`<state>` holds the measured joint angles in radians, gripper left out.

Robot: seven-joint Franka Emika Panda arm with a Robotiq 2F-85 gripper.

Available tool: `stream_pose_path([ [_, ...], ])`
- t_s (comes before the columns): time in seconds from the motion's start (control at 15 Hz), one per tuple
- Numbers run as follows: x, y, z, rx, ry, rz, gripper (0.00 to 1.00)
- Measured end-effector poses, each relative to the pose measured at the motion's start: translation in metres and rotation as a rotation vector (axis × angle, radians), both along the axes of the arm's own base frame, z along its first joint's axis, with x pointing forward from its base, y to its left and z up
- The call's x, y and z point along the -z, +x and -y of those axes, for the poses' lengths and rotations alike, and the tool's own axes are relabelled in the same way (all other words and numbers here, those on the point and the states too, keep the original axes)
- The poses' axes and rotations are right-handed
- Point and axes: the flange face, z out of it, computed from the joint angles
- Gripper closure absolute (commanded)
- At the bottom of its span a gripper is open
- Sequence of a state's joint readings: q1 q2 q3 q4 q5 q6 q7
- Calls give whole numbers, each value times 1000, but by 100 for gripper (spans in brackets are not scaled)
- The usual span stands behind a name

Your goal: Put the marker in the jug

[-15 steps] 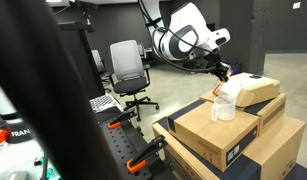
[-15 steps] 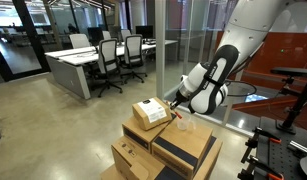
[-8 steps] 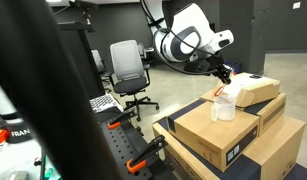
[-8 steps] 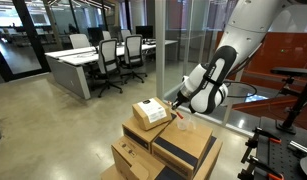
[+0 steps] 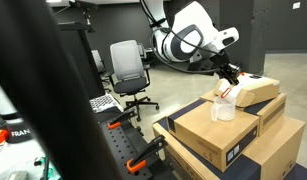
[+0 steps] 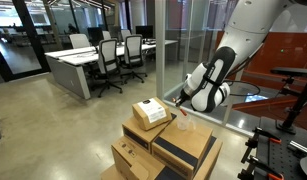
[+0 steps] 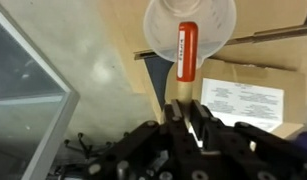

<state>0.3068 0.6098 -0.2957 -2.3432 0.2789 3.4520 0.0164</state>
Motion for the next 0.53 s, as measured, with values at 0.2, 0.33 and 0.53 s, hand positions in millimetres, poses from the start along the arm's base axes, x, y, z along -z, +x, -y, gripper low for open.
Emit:
stream_pose_path([
  [0.2, 1, 0, -9, -13, -1, -2, 96],
  [0.33, 1, 0, -13, -18, -2, -2, 96],
  [0.53, 1, 0, -16, -22, -3, -2, 96],
])
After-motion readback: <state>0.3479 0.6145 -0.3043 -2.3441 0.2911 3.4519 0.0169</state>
